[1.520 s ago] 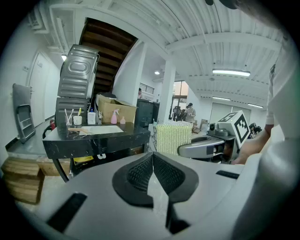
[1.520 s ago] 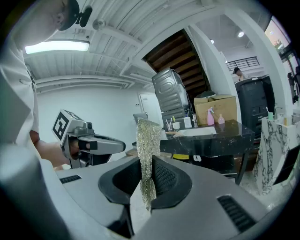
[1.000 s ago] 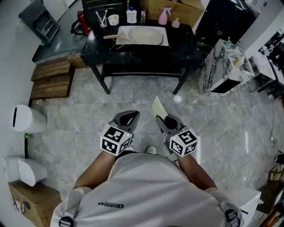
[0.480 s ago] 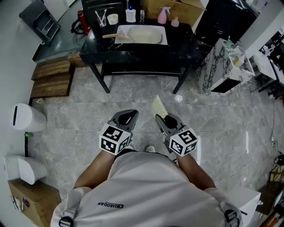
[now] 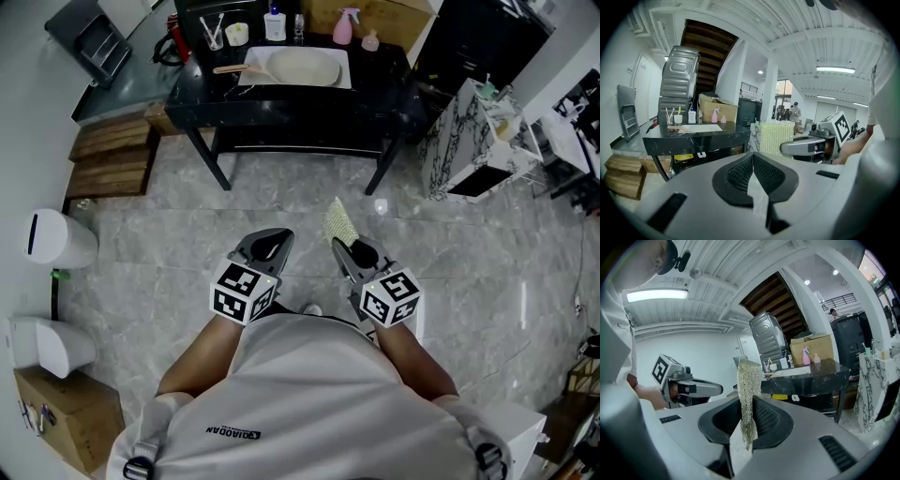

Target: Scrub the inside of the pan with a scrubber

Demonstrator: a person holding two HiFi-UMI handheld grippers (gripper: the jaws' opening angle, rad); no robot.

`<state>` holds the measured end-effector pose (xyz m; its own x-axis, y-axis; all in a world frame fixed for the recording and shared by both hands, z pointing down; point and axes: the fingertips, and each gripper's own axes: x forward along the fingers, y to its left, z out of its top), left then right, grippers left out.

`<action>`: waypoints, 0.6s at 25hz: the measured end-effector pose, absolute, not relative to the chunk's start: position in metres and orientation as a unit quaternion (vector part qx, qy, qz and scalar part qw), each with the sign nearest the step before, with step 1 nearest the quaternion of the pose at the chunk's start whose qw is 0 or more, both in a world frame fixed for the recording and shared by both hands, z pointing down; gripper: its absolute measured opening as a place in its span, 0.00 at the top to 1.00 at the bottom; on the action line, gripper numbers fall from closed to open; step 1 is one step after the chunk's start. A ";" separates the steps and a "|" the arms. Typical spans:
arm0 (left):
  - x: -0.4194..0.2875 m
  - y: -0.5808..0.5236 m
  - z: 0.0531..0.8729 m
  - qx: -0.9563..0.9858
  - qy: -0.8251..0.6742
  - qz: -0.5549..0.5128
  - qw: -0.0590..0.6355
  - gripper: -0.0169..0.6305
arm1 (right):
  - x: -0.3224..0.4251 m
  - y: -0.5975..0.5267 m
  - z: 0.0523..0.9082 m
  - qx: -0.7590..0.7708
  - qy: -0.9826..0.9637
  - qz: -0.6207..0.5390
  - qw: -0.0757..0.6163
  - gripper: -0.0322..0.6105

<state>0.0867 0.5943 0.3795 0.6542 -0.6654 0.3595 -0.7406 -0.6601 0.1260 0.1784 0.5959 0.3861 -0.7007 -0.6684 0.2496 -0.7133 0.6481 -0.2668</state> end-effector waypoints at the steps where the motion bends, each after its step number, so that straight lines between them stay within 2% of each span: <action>1: 0.091 0.595 0.380 0.899 -0.391 0.144 0.132 0.95 | 0.183 0.595 0.387 0.381 -0.906 0.175 0.064 0.83; 8: 0.117 0.596 0.383 0.903 -0.378 0.160 0.126 0.95 | 0.195 0.586 0.389 0.377 -0.907 0.180 0.052 0.83; 15: 0.105 0.570 0.393 0.897 -0.391 0.161 0.131 0.95 | 0.193 0.562 0.400 0.373 -0.907 0.186 0.055 0.83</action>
<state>0.1049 0.5696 0.3934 0.6423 -0.6584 0.3923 -0.7433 -0.6599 0.1095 0.1926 0.5620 0.4002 -0.7156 -0.6567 0.2380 -0.6974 0.6524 -0.2967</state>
